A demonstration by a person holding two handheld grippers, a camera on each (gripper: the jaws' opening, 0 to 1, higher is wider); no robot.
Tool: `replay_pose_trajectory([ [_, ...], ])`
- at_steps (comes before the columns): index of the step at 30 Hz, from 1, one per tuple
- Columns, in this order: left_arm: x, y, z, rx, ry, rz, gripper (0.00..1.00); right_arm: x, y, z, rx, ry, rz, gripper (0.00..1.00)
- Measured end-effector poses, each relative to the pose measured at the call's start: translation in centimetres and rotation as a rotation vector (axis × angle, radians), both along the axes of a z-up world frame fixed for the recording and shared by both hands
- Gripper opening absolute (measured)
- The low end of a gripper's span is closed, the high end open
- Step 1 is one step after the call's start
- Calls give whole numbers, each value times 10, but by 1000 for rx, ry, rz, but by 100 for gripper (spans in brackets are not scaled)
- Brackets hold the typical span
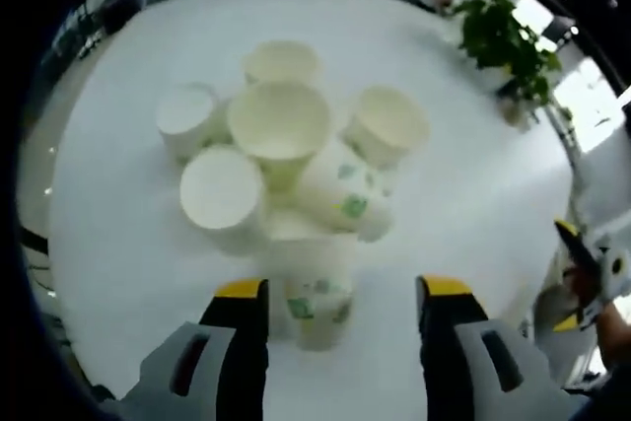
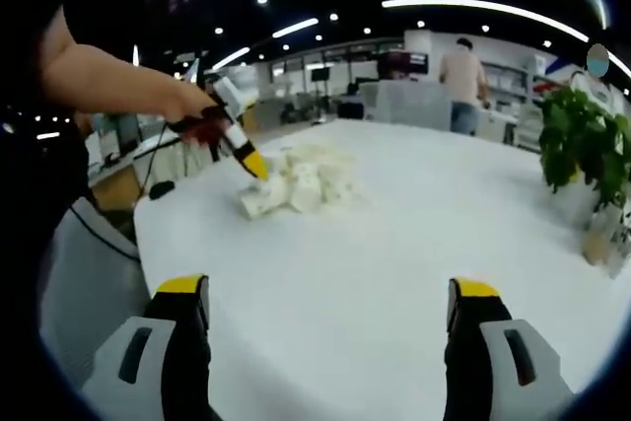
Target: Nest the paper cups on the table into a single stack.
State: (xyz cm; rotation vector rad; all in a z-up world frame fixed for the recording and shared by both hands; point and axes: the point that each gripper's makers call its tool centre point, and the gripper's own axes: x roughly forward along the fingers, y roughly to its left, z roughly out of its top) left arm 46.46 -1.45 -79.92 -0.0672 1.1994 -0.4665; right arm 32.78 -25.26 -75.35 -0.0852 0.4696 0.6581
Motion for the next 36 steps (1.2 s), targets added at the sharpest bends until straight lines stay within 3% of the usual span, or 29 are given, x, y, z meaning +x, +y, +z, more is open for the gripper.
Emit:
replay_pose_trajectory([
  [9, 8, 1, -14, 22, 31, 6, 49, -1, -1, -8, -24, 12, 12, 99],
  [21, 9, 0, -35, 45, 74, -7, 46, 1, 1, -12, -13, 28, 10, 98],
  [25, 10, -5, -35, 11, 74, 7, 43, 1, 1, -12, -14, 31, 10, 98],
  [36, 6, -5, -33, 6, 54, -13, 41, 1, -4, -11, -12, 31, 6, 98],
])
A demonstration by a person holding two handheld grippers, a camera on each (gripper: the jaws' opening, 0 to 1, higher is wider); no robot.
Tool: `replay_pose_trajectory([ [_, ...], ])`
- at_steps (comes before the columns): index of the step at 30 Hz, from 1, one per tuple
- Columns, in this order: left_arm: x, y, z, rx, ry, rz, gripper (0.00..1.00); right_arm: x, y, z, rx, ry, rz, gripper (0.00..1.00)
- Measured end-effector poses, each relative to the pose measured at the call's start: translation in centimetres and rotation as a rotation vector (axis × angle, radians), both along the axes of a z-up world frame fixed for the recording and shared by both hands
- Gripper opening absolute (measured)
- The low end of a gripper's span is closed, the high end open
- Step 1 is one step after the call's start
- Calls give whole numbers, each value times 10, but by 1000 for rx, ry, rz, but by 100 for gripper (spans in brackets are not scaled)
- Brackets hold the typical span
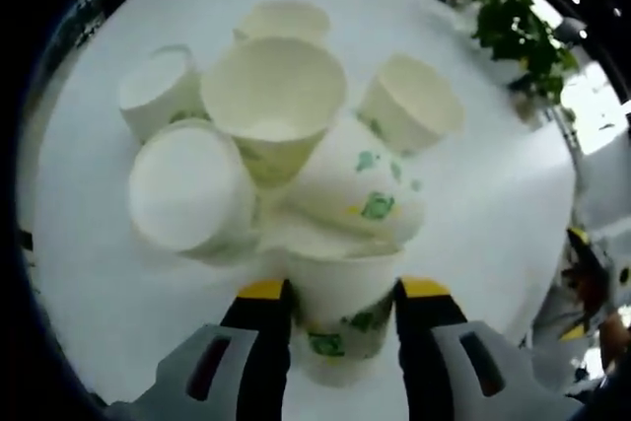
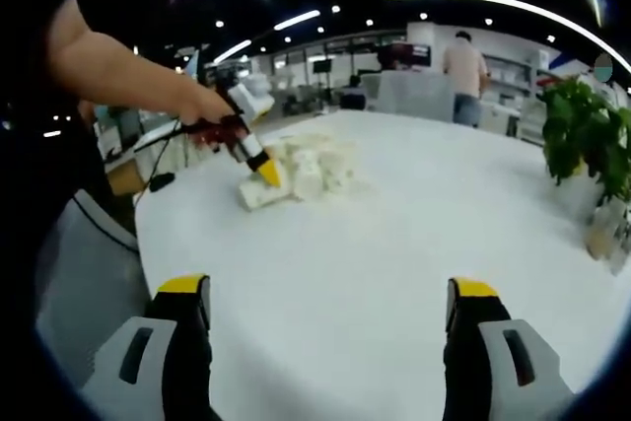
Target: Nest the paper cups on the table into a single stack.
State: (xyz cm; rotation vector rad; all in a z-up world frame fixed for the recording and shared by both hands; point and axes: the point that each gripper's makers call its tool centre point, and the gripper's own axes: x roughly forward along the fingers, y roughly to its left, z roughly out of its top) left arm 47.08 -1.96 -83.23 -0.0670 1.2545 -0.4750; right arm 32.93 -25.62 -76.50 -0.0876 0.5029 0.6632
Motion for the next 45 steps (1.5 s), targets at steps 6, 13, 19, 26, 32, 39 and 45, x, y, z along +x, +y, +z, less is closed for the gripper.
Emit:
replay_pose_trajectory([
  [6, -5, 2, 4, -6, -29, -15, 41, -1, 1, 0, -2, -1, 2, 98],
  [13, -7, -1, 12, -40, -104, -39, 39, -2, 4, 3, 2, -3, 1, 98],
  [19, -9, -4, 24, -73, -156, -58, 39, -4, 6, 4, -4, -4, 6, 98],
  [26, -4, -8, 44, -137, -264, -38, 39, -4, 8, 6, -3, -9, 5, 98],
  [32, -3, -4, 53, -138, -361, -21, 39, -5, 9, 7, -6, -10, 10, 98],
  [39, 7, 0, 76, -195, -525, 17, 40, -6, 9, 9, -8, -15, 13, 98],
  [45, 11, -1, 97, -260, -616, 26, 39, -5, 9, 12, -12, -20, 17, 98],
])
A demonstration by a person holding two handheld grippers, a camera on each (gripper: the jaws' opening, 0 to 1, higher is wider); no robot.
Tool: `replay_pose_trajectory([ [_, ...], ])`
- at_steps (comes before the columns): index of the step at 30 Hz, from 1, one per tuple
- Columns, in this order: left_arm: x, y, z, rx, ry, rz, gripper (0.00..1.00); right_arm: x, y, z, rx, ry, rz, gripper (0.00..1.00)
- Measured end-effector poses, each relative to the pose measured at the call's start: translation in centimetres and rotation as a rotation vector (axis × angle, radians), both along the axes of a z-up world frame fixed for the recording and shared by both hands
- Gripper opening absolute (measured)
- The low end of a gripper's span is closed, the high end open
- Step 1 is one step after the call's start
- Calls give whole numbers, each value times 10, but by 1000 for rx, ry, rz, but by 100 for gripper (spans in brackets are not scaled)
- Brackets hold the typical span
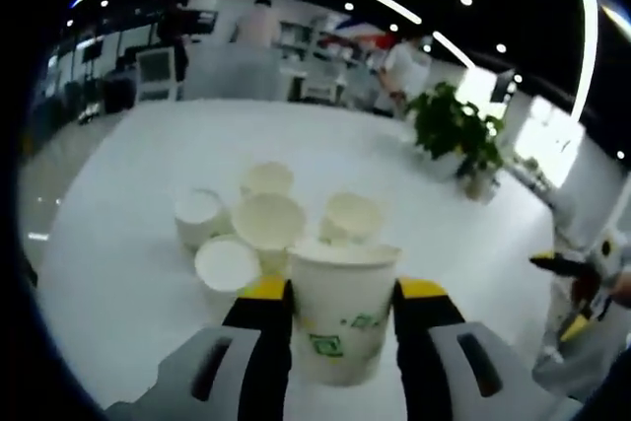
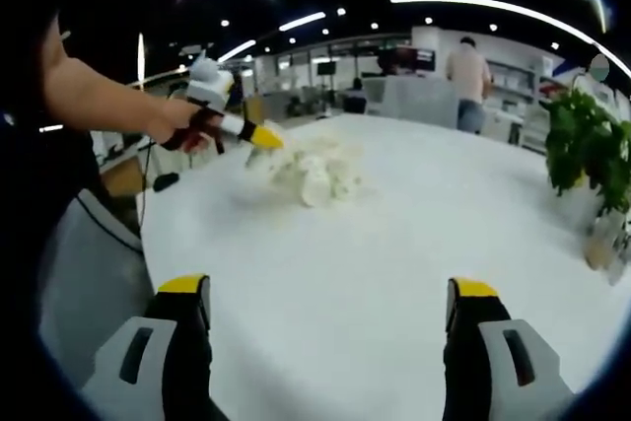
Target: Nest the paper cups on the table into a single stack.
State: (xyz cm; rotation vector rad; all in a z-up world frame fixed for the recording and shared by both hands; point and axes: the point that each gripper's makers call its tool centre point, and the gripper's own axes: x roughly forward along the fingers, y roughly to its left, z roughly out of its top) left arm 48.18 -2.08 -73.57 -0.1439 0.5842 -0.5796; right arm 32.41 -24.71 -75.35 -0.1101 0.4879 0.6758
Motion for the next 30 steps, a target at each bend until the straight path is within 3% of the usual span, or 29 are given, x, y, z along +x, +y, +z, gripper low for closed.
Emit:
replay_pose_trajectory([
  [1, 4, -1, 6, -17, -37, 2, 39, 0, 0, 0, -1, -1, 0, 98],
  [4, 6, -3, 20, -74, -69, 9, 38, 0, 1, 3, 0, -5, -1, 98],
  [11, 8, -13, 45, -42, -239, -68, 38, -2, 1, 5, -6, -10, -5, 98],
  [15, 8, -17, 59, -89, -304, -80, 38, -2, 1, 7, -7, -13, -10, 98],
  [18, 9, -18, 74, -205, -321, -56, 39, -2, 1, 9, -5, -19, -13, 98],
  [20, 10, -15, 82, -213, -353, -54, 38, -3, 1, 9, -8, -18, -13, 98],
  [30, 11, -11, 90, -203, -375, -53, 39, -6, 2, 10, -13, -17, -17, 98],
])
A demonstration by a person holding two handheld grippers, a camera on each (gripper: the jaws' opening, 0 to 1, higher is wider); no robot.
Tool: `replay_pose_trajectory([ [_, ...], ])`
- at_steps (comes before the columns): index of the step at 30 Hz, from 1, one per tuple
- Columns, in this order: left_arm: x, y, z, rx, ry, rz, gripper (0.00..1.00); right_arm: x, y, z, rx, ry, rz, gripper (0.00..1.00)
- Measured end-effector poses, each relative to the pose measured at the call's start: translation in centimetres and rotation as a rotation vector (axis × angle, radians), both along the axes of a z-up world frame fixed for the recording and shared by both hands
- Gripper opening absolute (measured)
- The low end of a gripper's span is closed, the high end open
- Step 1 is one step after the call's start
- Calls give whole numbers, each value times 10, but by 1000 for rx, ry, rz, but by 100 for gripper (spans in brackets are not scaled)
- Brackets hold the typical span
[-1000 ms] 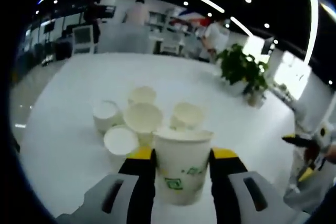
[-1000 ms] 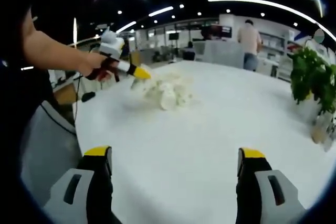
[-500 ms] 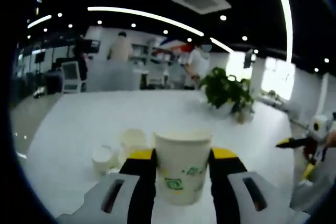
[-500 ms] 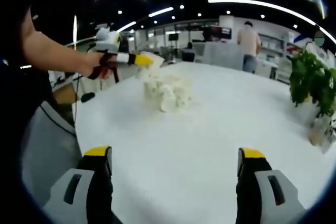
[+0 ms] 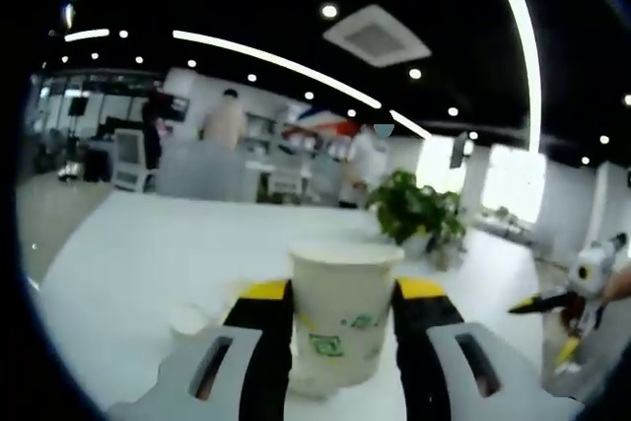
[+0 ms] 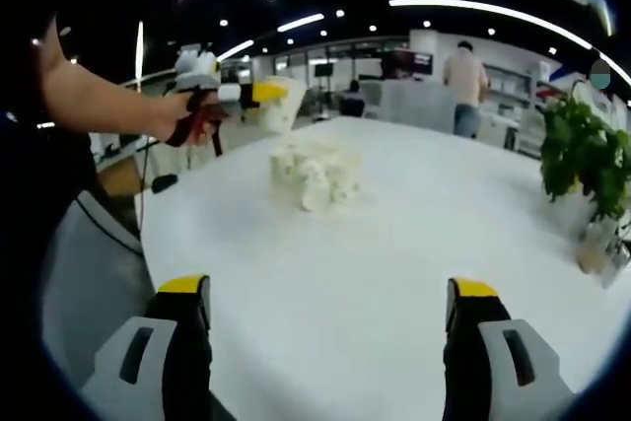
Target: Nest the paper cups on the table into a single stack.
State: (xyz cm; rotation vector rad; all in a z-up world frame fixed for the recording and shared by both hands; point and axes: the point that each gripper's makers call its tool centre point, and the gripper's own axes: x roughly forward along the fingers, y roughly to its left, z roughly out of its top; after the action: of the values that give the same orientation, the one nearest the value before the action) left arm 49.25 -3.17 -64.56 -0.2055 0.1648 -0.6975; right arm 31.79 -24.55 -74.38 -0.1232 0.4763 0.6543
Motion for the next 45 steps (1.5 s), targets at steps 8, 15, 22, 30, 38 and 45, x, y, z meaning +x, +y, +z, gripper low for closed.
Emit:
replay_pose_trajectory([
  [8, 0, 2, 6, 9, -23, 18, 39, 1, 4, 2, -3, -5, 11, 98],
  [15, -8, -5, 10, 12, -43, -17, 40, 1, 5, 3, -7, -7, 17, 98],
  [22, -16, -7, 14, 5, -53, -39, 40, -1, 5, 3, -11, -5, 23, 98],
  [30, -32, -14, 23, -24, -69, -71, 40, 0, 8, 4, -14, -7, 30, 98],
  [38, -54, -21, 28, -58, -88, -104, 40, -2, 13, 5, -11, -8, 37, 98],
  [45, -69, -25, 34, -66, -129, -118, 39, -4, 13, 3, -9, -5, 38, 98],
])
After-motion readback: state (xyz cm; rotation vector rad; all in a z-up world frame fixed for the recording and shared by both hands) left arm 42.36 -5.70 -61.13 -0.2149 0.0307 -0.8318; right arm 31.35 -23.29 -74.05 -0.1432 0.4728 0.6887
